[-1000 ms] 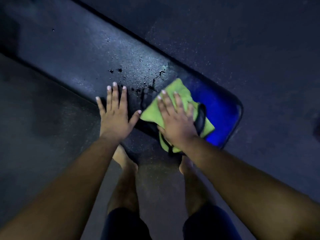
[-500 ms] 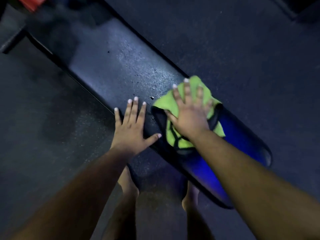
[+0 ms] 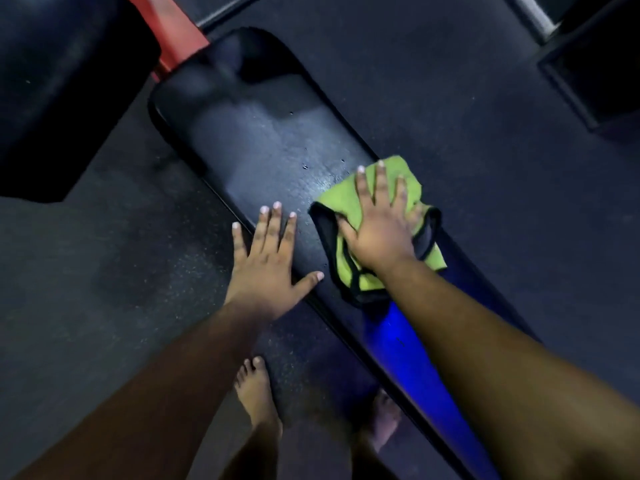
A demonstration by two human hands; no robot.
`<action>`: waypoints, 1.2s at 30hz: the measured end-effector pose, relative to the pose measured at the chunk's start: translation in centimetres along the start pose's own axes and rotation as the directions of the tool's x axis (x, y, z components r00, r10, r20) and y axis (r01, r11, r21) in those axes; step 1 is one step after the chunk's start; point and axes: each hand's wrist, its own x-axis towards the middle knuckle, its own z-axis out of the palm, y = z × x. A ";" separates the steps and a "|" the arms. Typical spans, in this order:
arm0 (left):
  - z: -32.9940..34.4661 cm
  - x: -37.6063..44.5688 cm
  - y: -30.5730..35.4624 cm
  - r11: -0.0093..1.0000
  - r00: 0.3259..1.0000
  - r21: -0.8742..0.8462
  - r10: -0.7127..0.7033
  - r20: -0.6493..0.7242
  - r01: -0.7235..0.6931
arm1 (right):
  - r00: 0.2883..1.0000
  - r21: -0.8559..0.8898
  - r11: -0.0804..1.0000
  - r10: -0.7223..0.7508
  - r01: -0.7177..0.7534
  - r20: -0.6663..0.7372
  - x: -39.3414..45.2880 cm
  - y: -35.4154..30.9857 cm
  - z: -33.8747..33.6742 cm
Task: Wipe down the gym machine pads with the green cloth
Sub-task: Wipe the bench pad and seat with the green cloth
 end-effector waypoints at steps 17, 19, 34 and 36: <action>-3.8 6.8 -5.2 0.984 0.985 -0.084 -0.162 -0.066 0.156 | 0.956 -0.102 0.951 -0.291 0.292 0.029 12.6 -8.9 -4.0; -4.6 7.1 -5.4 0.978 0.979 -0.107 -0.188 -0.081 0.179 | 0.943 -0.092 0.939 -0.328 0.332 0.059 9.7 -5.8 -3.7; -4.4 7.5 -8.5 0.933 0.940 -0.116 -0.342 0.001 0.340 | 0.802 -0.197 0.781 -0.594 0.593 0.060 21.8 -17.4 -7.3; -4.7 7.3 -8.0 0.933 0.939 -0.114 -0.343 0.010 0.342 | 0.764 -0.217 0.734 -0.630 0.644 0.137 23.1 -15.0 -8.2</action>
